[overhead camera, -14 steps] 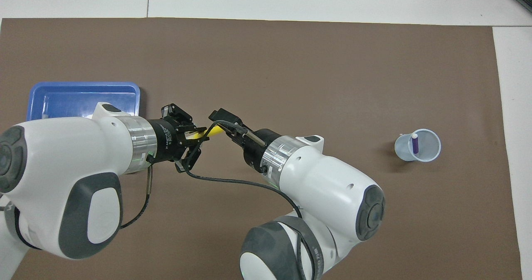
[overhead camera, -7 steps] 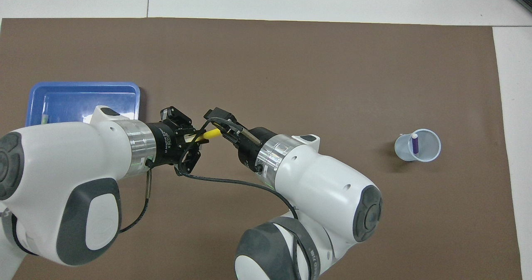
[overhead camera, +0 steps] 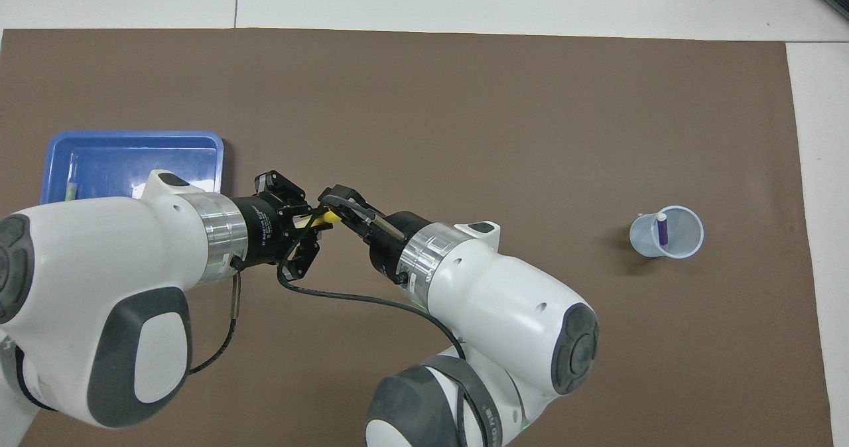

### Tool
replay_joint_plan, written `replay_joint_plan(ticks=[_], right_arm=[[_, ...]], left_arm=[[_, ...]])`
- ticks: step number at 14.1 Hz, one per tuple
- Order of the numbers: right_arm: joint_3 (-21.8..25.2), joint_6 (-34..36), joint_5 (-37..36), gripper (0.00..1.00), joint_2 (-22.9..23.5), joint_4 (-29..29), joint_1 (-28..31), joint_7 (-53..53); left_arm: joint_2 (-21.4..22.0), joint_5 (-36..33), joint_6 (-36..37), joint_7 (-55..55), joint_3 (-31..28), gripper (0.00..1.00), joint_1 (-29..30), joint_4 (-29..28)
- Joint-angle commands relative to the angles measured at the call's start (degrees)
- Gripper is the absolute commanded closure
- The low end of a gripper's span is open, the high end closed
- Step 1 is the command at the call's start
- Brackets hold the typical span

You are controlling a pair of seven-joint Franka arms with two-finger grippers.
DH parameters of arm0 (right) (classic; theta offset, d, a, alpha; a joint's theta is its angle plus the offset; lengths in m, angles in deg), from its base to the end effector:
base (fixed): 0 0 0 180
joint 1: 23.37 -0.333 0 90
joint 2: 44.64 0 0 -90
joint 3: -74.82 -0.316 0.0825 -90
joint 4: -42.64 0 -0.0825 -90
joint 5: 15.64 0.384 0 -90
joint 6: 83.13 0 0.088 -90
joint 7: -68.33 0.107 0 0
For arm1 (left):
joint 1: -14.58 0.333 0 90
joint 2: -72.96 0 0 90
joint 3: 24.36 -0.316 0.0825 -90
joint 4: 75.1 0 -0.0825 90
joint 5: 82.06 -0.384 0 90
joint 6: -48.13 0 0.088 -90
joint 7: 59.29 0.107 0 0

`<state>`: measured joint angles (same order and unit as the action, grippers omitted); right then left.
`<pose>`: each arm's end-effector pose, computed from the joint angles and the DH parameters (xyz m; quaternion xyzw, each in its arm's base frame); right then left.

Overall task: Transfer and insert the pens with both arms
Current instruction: 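Grasp the yellow pen tip with the right gripper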

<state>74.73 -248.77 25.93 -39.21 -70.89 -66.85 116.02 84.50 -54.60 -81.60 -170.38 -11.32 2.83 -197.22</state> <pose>0.4754 0.3984 0.5037 -0.8477 0.3115 -0.1038 0.4166 0.4702 -0.2375 0.5285 0.6213 0.7445 -0.1086 0.2190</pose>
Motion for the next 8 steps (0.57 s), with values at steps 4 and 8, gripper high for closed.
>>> replay_joint_plan(ticks=[4, 8], right_arm=[[0.01, -0.3, 1.23, 1.0, 0.11, -0.12, 0.16, -0.48], [0.01, -0.3, 1.32, 1.0, 0.11, -0.3, 0.42, -0.4]], left_arm=[[2.43, 1.11, -0.52, -0.61, -0.73, 1.0, -1.17, -2.16], [2.43, 1.11, -0.26, -0.7, -0.73, 1.0, -1.17, -2.25]])
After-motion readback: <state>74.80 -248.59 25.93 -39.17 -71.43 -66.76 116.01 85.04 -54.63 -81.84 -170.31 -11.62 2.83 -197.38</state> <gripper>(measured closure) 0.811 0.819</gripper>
